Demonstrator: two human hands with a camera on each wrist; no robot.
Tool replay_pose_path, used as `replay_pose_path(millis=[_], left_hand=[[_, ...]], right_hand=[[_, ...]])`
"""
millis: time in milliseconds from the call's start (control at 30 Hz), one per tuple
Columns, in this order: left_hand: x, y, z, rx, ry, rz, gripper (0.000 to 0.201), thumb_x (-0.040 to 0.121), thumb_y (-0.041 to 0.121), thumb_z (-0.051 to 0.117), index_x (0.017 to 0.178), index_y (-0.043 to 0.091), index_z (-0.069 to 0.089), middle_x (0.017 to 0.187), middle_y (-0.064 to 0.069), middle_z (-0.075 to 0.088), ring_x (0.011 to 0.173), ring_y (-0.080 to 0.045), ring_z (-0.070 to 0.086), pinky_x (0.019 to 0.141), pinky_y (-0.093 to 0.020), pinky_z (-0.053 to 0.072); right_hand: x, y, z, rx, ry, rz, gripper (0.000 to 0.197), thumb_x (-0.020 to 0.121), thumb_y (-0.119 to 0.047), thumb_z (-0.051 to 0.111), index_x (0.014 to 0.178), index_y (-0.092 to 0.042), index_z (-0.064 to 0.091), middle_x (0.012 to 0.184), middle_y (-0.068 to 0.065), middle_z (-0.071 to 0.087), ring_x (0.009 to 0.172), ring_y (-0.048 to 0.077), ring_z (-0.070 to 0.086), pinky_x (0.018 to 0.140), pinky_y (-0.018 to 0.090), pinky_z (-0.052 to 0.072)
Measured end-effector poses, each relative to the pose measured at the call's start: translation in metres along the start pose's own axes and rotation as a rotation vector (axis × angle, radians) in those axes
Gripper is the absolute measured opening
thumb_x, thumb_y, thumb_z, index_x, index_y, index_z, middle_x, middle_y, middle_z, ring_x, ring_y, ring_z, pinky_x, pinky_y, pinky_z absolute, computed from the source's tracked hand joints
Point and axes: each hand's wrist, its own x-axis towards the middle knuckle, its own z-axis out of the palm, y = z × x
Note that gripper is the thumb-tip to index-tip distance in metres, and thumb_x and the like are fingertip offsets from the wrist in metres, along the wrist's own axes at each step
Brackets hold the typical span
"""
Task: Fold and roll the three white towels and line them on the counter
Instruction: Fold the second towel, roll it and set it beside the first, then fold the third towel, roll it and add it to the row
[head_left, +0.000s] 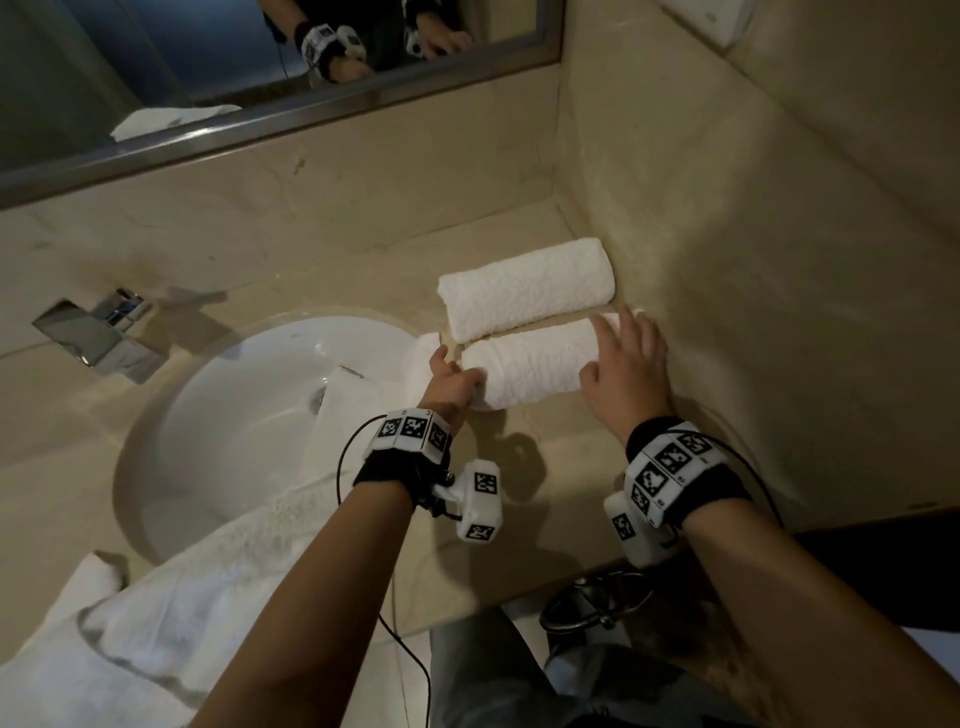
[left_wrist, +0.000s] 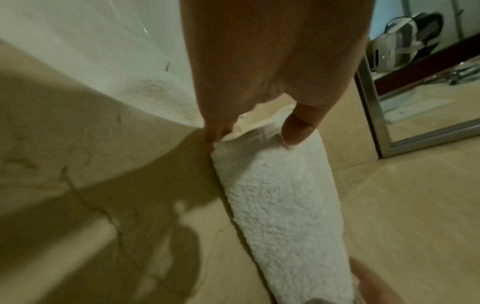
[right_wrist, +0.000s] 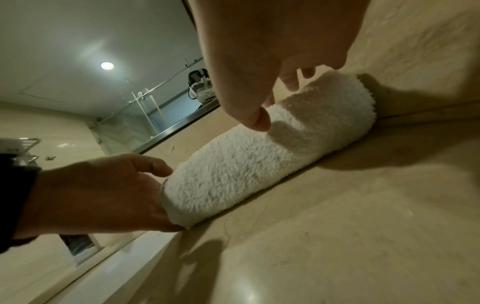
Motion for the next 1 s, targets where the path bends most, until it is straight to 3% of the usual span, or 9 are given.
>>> replay_pose_path(millis=[167, 267, 367, 467, 567, 633, 700, 833, 1000], left_hand=[[-0.008, 0.000, -0.012, -0.065, 0.068, -0.067, 0.062, 0.089, 0.003, 0.043, 0.146, 0.005, 0.021, 0.147, -0.014, 0.034, 0.126, -0.031, 0.042, 0.081, -0.035, 0.042], [-0.013, 0.001, -0.015, -0.022, 0.080, -0.124, 0.044, 0.093, 0.008, 0.040, 0.136, -0.002, 0.039, 0.116, -0.015, 0.048, 0.100, -0.025, 0.045, 0.080, -0.036, 0.040], [-0.017, -0.003, -0.019, 0.041, 0.094, -0.120, 0.014, 0.092, 0.006, 0.041, 0.093, 0.006, 0.055, 0.084, -0.001, 0.045, 0.074, -0.014, 0.044, 0.085, -0.037, 0.036], [-0.023, -0.006, -0.021, 0.056, 0.089, -0.080, 0.028, 0.091, -0.003, 0.037, 0.069, 0.012, 0.044, 0.080, -0.003, 0.042, 0.080, -0.019, 0.042, 0.076, -0.036, 0.037], [-0.039, -0.005, -0.030, 0.008, 0.160, -0.090, 0.021, 0.090, -0.003, 0.036, 0.074, 0.005, 0.048, 0.077, -0.005, 0.043, 0.088, -0.023, 0.046, 0.073, -0.034, 0.041], [-0.048, -0.009, -0.039, 0.006, 0.201, -0.074, 0.023, 0.089, -0.002, 0.038, 0.106, -0.004, 0.054, 0.077, -0.005, 0.044, 0.092, -0.023, 0.046, 0.078, -0.035, 0.043], [-0.063, -0.017, -0.056, 0.010, 0.279, -0.047, 0.036, 0.090, 0.000, 0.040, 0.125, -0.002, 0.046, 0.080, -0.004, 0.048, 0.090, -0.020, 0.047, 0.078, -0.034, 0.044], [-0.093, -0.034, -0.100, 0.074, 0.447, 0.009, 0.032, 0.086, -0.002, 0.043, 0.116, 0.005, 0.052, 0.092, -0.006, 0.050, 0.081, -0.016, 0.048, 0.067, -0.028, 0.042], [-0.131, -0.060, -0.179, 0.222, 0.656, 0.012, 0.030, 0.085, -0.001, 0.048, 0.114, 0.000, 0.056, 0.119, -0.018, 0.057, 0.109, -0.032, 0.053, 0.088, -0.034, 0.042]], right_hand=[[-0.009, 0.002, 0.000, 0.013, -0.055, -0.009, 0.062, 0.089, -0.017, 0.046, 0.147, -0.016, 0.023, 0.156, 0.013, 0.012, 0.144, 0.031, 0.006, 0.118, 0.043, 0.002], [-0.010, -0.002, -0.002, 0.036, -0.062, -0.012, 0.061, 0.090, -0.017, 0.045, 0.147, -0.016, 0.022, 0.157, 0.010, 0.011, 0.144, 0.029, 0.005, 0.118, 0.044, 0.005], [-0.014, -0.010, -0.008, 0.067, -0.073, -0.038, 0.058, 0.090, -0.018, 0.042, 0.145, -0.018, 0.025, 0.156, 0.005, 0.013, 0.144, 0.025, 0.007, 0.116, 0.046, 0.017], [-0.020, -0.021, -0.014, 0.107, -0.047, -0.114, 0.052, 0.089, -0.014, 0.044, 0.140, -0.017, 0.035, 0.151, 0.005, 0.024, 0.139, 0.024, 0.016, 0.111, 0.041, 0.024], [-0.025, -0.036, -0.012, 0.166, 0.026, -0.236, 0.045, 0.084, -0.007, 0.047, 0.129, -0.010, 0.048, 0.138, 0.011, 0.041, 0.128, 0.028, 0.031, 0.106, 0.036, 0.025], [-0.029, -0.048, -0.007, 0.189, 0.010, -0.282, 0.041, 0.083, -0.005, 0.049, 0.123, -0.008, 0.052, 0.129, 0.012, 0.047, 0.121, 0.029, 0.036, 0.103, 0.035, 0.026], [-0.035, -0.068, 0.001, 0.201, -0.058, -0.365, 0.038, 0.084, -0.005, 0.048, 0.121, -0.009, 0.053, 0.123, 0.011, 0.048, 0.116, 0.028, 0.038, 0.099, 0.033, 0.027], [-0.054, -0.110, 0.018, 0.188, -0.232, -0.574, 0.032, 0.087, -0.008, 0.047, 0.118, -0.013, 0.053, 0.120, 0.004, 0.049, 0.114, 0.023, 0.040, 0.094, 0.023, 0.028], [-0.076, -0.170, 0.055, 0.248, -0.528, -0.634, 0.029, 0.087, -0.006, 0.045, 0.113, -0.012, 0.056, 0.117, 0.005, 0.053, 0.112, 0.023, 0.045, 0.090, 0.031, 0.038]])
